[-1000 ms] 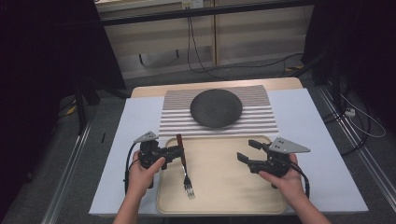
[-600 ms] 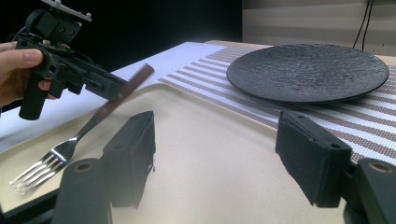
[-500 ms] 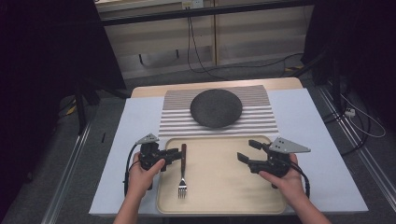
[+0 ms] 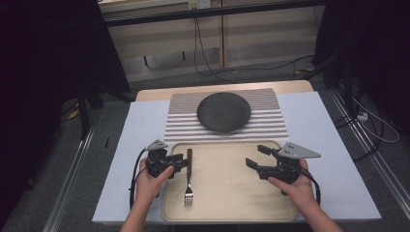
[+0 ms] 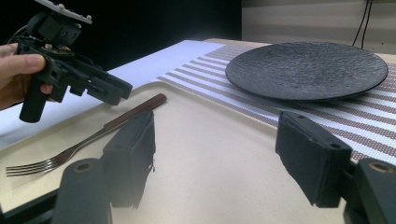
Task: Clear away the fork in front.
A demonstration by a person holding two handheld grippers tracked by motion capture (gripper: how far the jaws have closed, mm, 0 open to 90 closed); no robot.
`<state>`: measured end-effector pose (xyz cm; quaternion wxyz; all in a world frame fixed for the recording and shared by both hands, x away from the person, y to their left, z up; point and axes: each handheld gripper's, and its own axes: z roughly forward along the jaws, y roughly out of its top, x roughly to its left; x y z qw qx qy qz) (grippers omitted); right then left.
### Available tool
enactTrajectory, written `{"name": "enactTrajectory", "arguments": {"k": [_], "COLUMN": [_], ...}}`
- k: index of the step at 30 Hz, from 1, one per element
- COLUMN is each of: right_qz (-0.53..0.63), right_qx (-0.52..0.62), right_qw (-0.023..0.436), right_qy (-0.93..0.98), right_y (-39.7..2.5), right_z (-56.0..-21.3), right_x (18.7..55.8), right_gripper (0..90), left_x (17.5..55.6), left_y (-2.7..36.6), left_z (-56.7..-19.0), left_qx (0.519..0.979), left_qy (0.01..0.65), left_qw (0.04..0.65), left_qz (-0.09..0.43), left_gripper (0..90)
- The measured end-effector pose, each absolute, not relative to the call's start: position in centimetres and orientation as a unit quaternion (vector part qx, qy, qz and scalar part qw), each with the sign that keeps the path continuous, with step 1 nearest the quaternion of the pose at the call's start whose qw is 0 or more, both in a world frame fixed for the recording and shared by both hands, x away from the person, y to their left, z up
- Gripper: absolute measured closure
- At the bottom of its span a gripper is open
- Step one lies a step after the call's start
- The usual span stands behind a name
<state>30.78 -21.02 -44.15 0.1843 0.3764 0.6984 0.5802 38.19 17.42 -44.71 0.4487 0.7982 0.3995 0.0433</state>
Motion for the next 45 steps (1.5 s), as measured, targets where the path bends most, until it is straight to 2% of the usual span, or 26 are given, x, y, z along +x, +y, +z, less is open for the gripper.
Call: {"name": "enactTrajectory", "arguments": {"k": [4, 7, 10, 16, 26, 43, 45], "right_qz": [0.578, 0.579, 0.578, 0.578, 0.579, 0.577, 0.578], "right_qx": [0.376, 0.376, 0.376, 0.377, 0.379, 0.380, 0.380], "right_qw": [0.185, 0.184, 0.183, 0.183, 0.185, 0.184, 0.183], "right_qy": [0.700, 0.700, 0.701, 0.700, 0.698, 0.700, 0.699], "right_y": [-21.0, -21.0, -21.0, -21.0, -21.2, -21.2, -21.2], "right_z": [-44.2, -44.2, -44.2, -44.2, -44.2, -44.3, -44.3], "right_x": [30.8, 30.8, 30.8, 30.8, 30.8, 30.9, 30.9], "right_gripper": [29.1, 29.1, 29.1, 29.0, 28.8, 28.4, 28.3], "left_x": [38.1, 38.1, 38.0, 38.0, 37.9, 37.9, 37.9], "left_y": [16.1, 15.4, 15.5, 15.9, 16.4, 17.3, 17.3], "left_z": [-45.4, -45.8, -45.8, -45.6, -45.5, -45.4, -45.4], "left_qx": [0.811, 0.825, 0.823, 0.832, 0.833, 0.826, 0.824], "left_qy": [0.394, 0.383, 0.386, 0.377, 0.381, 0.396, 0.398], "left_qw": [0.430, 0.410, 0.410, 0.399, 0.394, 0.395, 0.397], "left_qz": [0.055, 0.070, 0.072, 0.075, 0.071, 0.070, 0.071], "left_gripper": [47.6, 47.8, 50.2, 60.6, 64.4, 65.2, 63.3]}}
